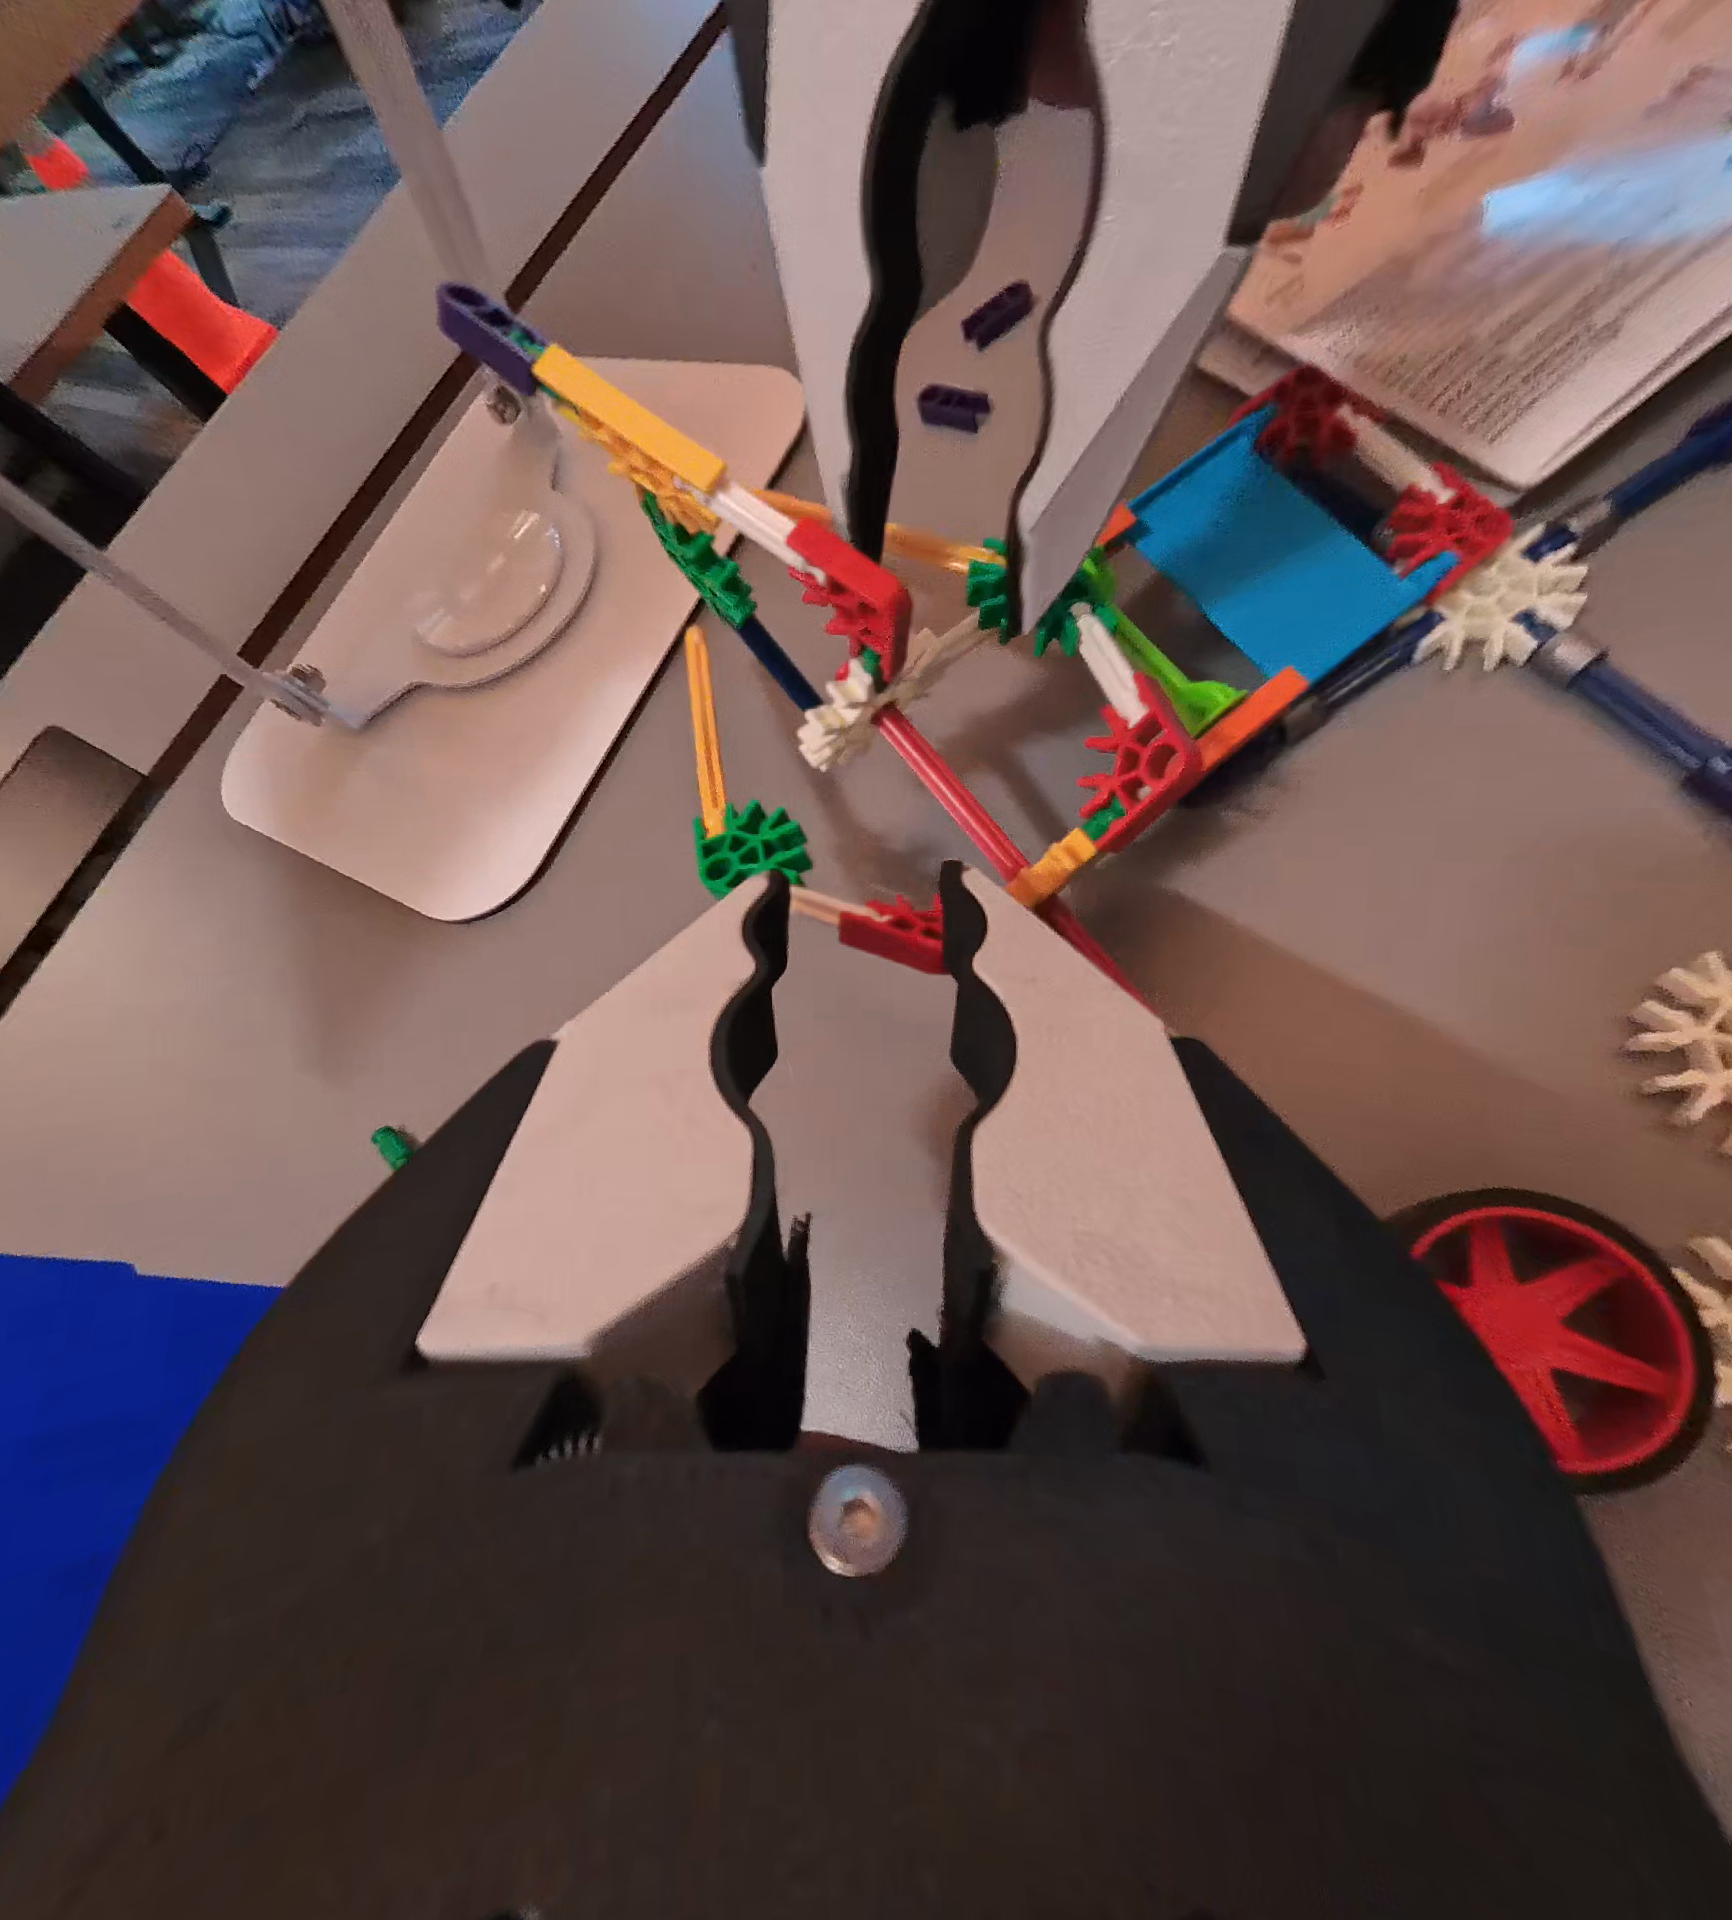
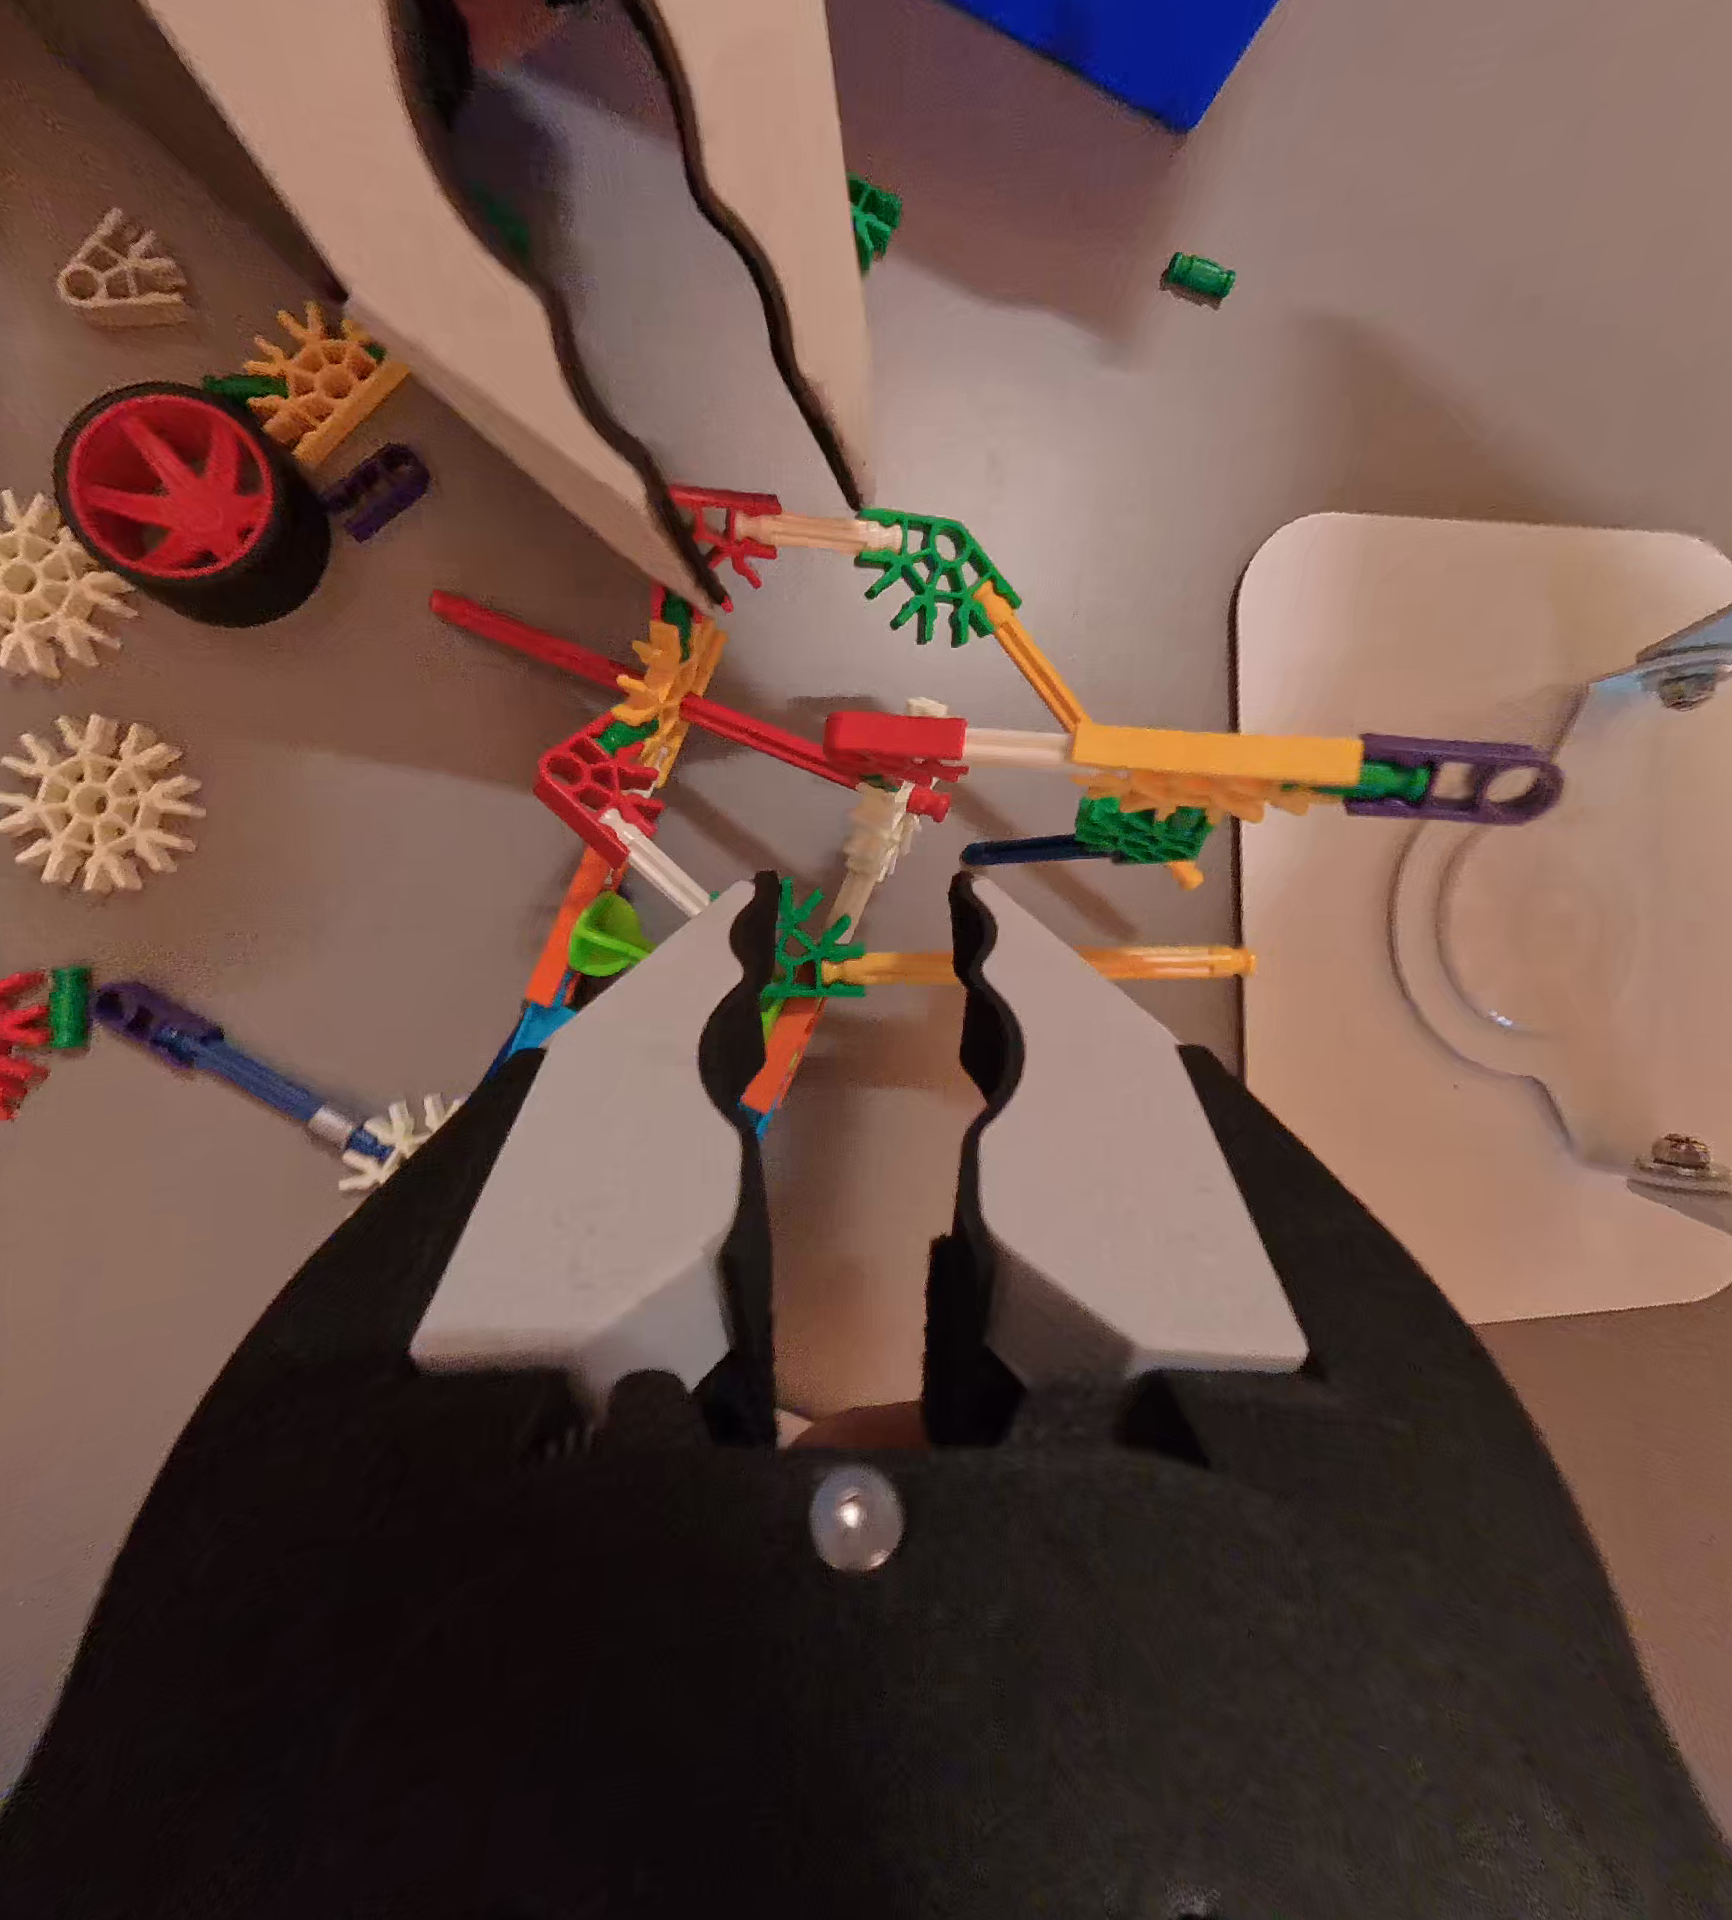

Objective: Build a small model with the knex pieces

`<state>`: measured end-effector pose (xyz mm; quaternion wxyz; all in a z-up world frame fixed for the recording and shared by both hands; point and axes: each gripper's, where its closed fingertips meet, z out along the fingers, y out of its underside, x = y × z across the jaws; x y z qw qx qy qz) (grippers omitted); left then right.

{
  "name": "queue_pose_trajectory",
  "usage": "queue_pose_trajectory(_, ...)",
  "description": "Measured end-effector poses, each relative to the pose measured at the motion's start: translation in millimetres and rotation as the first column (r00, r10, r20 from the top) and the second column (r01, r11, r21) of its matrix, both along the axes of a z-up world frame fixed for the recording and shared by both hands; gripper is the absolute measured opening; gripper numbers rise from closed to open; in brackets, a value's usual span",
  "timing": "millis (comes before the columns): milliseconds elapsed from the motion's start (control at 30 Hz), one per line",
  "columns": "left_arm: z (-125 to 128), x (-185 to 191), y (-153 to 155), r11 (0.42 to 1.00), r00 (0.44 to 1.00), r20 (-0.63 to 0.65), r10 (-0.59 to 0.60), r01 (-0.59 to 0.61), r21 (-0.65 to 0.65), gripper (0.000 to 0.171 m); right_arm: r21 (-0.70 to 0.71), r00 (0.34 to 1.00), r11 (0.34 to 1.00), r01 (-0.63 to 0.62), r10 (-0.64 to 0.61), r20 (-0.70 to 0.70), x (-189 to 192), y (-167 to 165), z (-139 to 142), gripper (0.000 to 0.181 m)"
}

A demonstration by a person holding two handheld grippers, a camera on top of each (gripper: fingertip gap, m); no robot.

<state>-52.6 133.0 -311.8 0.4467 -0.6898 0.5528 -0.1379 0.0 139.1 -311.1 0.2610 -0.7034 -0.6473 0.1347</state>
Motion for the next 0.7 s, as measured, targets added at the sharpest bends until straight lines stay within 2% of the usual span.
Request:
queue_pose_trajectory(100,-8,0,-3,1.0,1.0,-0.021,-0.001,0.001,-0.022,0.019,-0.013,0.999,0.999,0.042,-0.042,-0.03,-11,1,-2,0.027)
queue_pose_trajectory(167,-8,-1,-3,0.999,1.0,-0.015,0.003,-0.003,-0.033,0.019,-0.06,0.996,0.996,0.066,-0.069,-0.05,-14,-1,-2,0.027)
queue_pose_trajectory(233,-5,1,-9,0.996,1.0,0.028,-0.008,0.011,-0.084,0.026,-0.079,0.994,0.993,0.086,-0.091,-0.058,-15,0,-2,0.03)
queue_pose_trajectory(433,-11,1,-9,0.996,1.0,0.001,-0.001,0.001,-0.086,0.021,-0.145,0.986,0.983,0.116,-0.131,-0.104,-26,-2,2,0.031)
queue_pose_trajectory(600,-11,3,-11,0.995,1.0,0.015,-0.003,0.005,-0.098,0.021,-0.101,0.989,0.985,0.137,-0.142,-0.049,-30,2,-14,0.02)
queue_pose_trajectory(633,-10,2,-12,0.995,1.0,0.017,-0.006,0.007,-0.095,0.023,-0.08,0.99,0.988,0.133,-0.137,-0.046,-31,3,-16,0.01)
queue_pose_trajectory(700,-3,-2,-12,0.997,1.0,0.026,0.0,0.002,-0.082,0.027,-0.057,0.989,0.989,0.134,-0.137,-0.053,-33,5,-15,0.009)
